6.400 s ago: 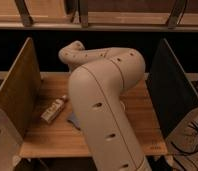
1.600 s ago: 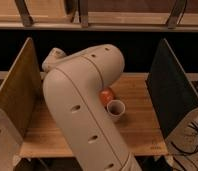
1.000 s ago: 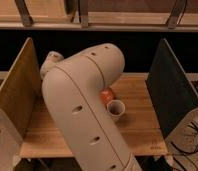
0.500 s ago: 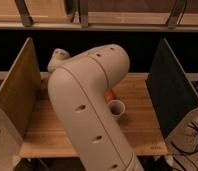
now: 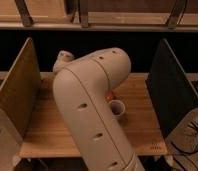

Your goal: Stand the bottle upright

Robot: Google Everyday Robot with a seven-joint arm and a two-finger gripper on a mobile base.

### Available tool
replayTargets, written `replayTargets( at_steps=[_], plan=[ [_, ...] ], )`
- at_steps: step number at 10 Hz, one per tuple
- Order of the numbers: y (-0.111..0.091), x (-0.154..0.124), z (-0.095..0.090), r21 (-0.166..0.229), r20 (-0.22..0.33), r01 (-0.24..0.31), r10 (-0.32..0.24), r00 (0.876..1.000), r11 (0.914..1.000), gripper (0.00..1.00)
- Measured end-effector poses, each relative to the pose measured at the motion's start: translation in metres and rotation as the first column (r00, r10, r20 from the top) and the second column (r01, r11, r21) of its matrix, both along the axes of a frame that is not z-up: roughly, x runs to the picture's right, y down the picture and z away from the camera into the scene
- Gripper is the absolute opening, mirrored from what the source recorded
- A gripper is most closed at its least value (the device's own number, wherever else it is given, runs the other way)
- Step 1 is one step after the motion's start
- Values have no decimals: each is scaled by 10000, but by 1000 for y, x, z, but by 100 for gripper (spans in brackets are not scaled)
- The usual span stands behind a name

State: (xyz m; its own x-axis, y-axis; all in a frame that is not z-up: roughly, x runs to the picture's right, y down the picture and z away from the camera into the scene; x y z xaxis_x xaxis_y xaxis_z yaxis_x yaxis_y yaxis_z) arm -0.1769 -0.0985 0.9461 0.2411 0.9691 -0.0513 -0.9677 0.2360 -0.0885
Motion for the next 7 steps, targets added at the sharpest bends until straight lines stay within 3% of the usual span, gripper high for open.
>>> replayTargets(
  at_steps=[3, 4, 5, 7],
  plan=[
    [1, 0, -1, 5, 7, 57, -57, 10000, 10000, 0],
    [-3, 1, -2, 169, -11, 35, -35, 10000, 9999, 0],
    [-10, 3, -3, 436, -41, 39, -38, 10000, 9990, 0],
    [-39, 0, -4, 1488, 164, 234, -261, 9995, 9886, 0]
  ],
)
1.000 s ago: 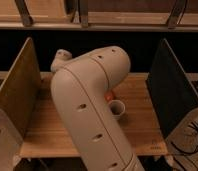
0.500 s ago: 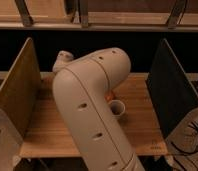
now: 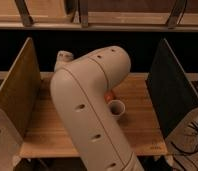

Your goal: Stand the bottle upright

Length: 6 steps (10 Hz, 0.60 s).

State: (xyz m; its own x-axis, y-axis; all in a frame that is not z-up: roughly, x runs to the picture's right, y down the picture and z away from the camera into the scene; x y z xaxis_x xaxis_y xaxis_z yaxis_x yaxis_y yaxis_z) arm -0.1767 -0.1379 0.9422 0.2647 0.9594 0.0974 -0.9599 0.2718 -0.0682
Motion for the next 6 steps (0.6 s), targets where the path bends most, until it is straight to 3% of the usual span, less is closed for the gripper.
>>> replayTargets(
  at_steps=[1, 3, 6],
  plan=[
    [-11, -5, 0, 439, 297, 69, -82, 9995, 9990, 0],
    [-21, -10, 0, 868, 1021, -155, 66, 9948, 9961, 0],
    [-24, -12, -1, 1012, 1340, -254, 117, 9909, 9945, 0]
  ],
)
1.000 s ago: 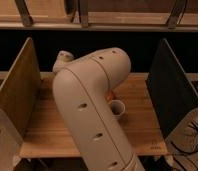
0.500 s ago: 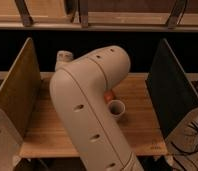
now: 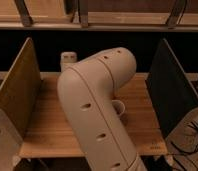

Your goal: Stand the bottle upright

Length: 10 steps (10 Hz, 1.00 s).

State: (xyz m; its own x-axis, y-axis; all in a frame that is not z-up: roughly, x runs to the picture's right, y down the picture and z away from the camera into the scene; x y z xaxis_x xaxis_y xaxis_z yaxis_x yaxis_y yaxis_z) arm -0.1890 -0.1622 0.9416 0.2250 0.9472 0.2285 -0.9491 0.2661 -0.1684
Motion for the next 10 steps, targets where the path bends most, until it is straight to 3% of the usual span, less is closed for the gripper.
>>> replayTargets(
  at_steps=[10],
  plan=[
    [1, -3, -1, 28, -17, 112, -112, 9999, 9999, 0]
  ],
)
